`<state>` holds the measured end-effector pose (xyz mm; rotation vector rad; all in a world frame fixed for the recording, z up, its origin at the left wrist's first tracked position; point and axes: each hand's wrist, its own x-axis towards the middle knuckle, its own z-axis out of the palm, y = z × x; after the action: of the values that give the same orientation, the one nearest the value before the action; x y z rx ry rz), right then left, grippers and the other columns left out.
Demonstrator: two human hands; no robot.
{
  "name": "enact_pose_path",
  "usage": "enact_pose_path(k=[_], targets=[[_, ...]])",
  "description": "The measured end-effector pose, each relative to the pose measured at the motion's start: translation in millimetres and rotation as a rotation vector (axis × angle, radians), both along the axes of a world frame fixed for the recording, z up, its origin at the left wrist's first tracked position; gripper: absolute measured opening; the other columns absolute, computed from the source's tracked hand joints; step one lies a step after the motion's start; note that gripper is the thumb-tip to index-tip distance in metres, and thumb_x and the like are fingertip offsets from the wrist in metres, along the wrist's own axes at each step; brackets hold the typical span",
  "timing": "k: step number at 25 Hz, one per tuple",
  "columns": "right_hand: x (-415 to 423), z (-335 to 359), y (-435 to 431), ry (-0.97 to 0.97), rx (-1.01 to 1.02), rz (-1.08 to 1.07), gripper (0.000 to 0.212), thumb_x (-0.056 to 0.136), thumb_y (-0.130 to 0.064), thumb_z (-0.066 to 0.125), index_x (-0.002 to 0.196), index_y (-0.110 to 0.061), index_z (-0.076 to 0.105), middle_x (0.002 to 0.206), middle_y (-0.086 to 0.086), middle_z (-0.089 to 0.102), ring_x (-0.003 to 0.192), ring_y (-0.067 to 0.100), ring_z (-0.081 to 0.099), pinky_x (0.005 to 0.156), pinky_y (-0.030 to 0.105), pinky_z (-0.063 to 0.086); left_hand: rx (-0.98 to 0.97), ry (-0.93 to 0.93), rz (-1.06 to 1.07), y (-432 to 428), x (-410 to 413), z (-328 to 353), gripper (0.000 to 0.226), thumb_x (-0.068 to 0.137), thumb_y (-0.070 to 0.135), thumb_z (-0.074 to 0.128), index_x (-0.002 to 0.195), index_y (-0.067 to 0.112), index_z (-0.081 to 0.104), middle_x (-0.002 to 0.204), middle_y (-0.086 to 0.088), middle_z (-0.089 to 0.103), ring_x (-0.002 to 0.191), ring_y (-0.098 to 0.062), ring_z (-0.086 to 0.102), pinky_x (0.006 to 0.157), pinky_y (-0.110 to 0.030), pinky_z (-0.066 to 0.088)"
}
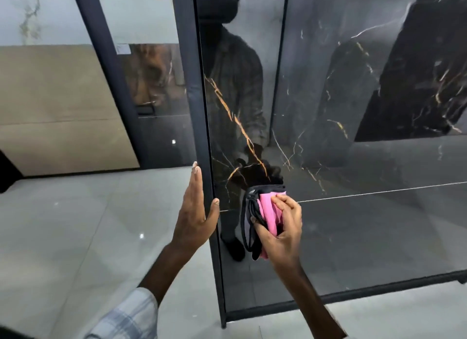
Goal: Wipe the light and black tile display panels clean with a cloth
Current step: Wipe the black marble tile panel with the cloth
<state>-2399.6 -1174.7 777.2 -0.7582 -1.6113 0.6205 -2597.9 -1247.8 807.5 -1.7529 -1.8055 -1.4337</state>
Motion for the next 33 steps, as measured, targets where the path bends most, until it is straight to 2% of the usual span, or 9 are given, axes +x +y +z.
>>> enact_pose_path(k=[3, 6, 10, 14, 18, 21, 24, 27, 33], targets=[[-3, -6, 0, -0.078, 0.041, 0.03, 0.071, 0.066, -0.014, 0.088, 0.131, -0.023, 0.061, 0.137, -0.007, 0.05, 0.13, 0.022, 0.05, 0.101, 0.059, 0.044, -0.043, 0.044, 0.057, -7, -2, -15, 0.074, 0.103, 0.025, 0.047, 0.165, 0.017, 0.008, 0.17, -0.019, 0.02, 0.16, -0.01, 0.013, 0.126, -0.025, 0.024], [-3, -19, -7, -0.148, 0.149, 0.019, 0.067, 0.068, -0.026, 0.081, 0.132, -0.026, 0.059, 0.14, -0.007, 0.05, 0.125, 0.021, 0.051, 0.094, 0.052, 0.042, -0.053, 0.028, 0.06, -8, -6, -35, 0.069, 0.103, 0.024, 0.047, 0.163, 0.015, 0.015, 0.17, -0.016, 0.023, 0.159, -0.009, 0.016, 0.125, -0.025, 0.026], [-19, -47, 13, -0.216, 0.395, -0.148, 0.065, 0.069, -0.032, 0.072, 0.133, -0.028, 0.058, 0.137, 0.001, 0.055, 0.116, 0.029, 0.057, 0.09, 0.048, 0.031, 0.127, 0.107, 0.025, 13, -27, -85, 0.055, 0.106, 0.016, 0.045, 0.158, 0.008, 0.027, 0.165, -0.02, 0.029, 0.158, -0.008, 0.02, 0.124, -0.02, 0.023], [-59, -85, 35, -0.168, 0.662, -0.316, 0.067, 0.073, -0.033, 0.077, 0.137, -0.029, 0.057, 0.142, -0.003, 0.046, 0.12, 0.027, 0.049, 0.094, 0.043, 0.023, 0.243, 0.072, -0.065, 39, -33, -148, 0.054, 0.11, 0.017, 0.041, 0.159, 0.018, 0.02, 0.165, -0.028, 0.023, 0.16, -0.01, 0.014, 0.126, -0.024, 0.021], [-83, -125, 52, -0.113, 0.834, -0.437, 0.057, 0.085, -0.044, 0.07, 0.138, -0.024, 0.065, 0.144, 0.0, 0.051, 0.119, 0.029, 0.05, 0.094, 0.049, 0.031, 0.354, 0.011, -0.13, 60, -26, -203, 0.054, 0.113, 0.031, 0.035, 0.16, 0.014, 0.017, 0.167, -0.032, 0.016, 0.161, -0.01, 0.008, 0.128, -0.026, 0.014], [-92, -163, 56, -0.087, 0.924, -0.477, 0.06, 0.084, -0.048, 0.072, 0.139, -0.023, 0.065, 0.142, 0.001, 0.055, 0.116, 0.029, 0.052, 0.091, 0.049, 0.033, 0.419, -0.034, -0.173, 73, -27, -236, 0.052, 0.113, 0.032, 0.034, 0.159, 0.013, 0.019, 0.167, -0.03, 0.022, 0.16, -0.028, 0.018, 0.13, -0.037, 0.019], [-99, -198, 57, -0.068, 0.976, -0.501, 0.062, 0.081, -0.045, 0.075, 0.139, -0.023, 0.065, 0.141, 0.001, 0.057, 0.115, 0.028, 0.053, 0.089, 0.048, 0.035, 0.474, -0.025, -0.191, 81, -31, -255, 0.053, 0.11, 0.016, 0.035, 0.159, -0.002, 0.028, 0.162, -0.028, 0.032, 0.153, -0.042, 0.031, 0.123, -0.061, 0.029], [-100, -200, 55, -0.069, 0.959, -0.536, 0.061, 0.082, -0.045, 0.071, 0.139, -0.024, 0.065, 0.14, 0.002, 0.06, 0.115, 0.028, 0.054, 0.089, 0.049, 0.035, 0.519, 0.007, -0.153, 80, -30, -260, 0.055, 0.108, 0.008, 0.035, 0.16, -0.006, 0.024, 0.165, -0.024, 0.031, 0.156, -0.038, 0.028, 0.123, -0.059, 0.028], [-97, -186, 52, -0.126, 0.954, -0.53, 0.067, 0.081, -0.052, 0.07, 0.141, -0.024, 0.063, 0.141, 0.002, 0.059, 0.114, 0.03, 0.057, 0.09, 0.05, 0.034, 0.519, -0.02, -0.146, 78, -29, -263, 0.055, 0.11, 0.019, 0.033, 0.162, 0.003, 0.024, 0.168, -0.014, 0.031, 0.157, -0.024, 0.029, 0.125, -0.051, 0.03]])
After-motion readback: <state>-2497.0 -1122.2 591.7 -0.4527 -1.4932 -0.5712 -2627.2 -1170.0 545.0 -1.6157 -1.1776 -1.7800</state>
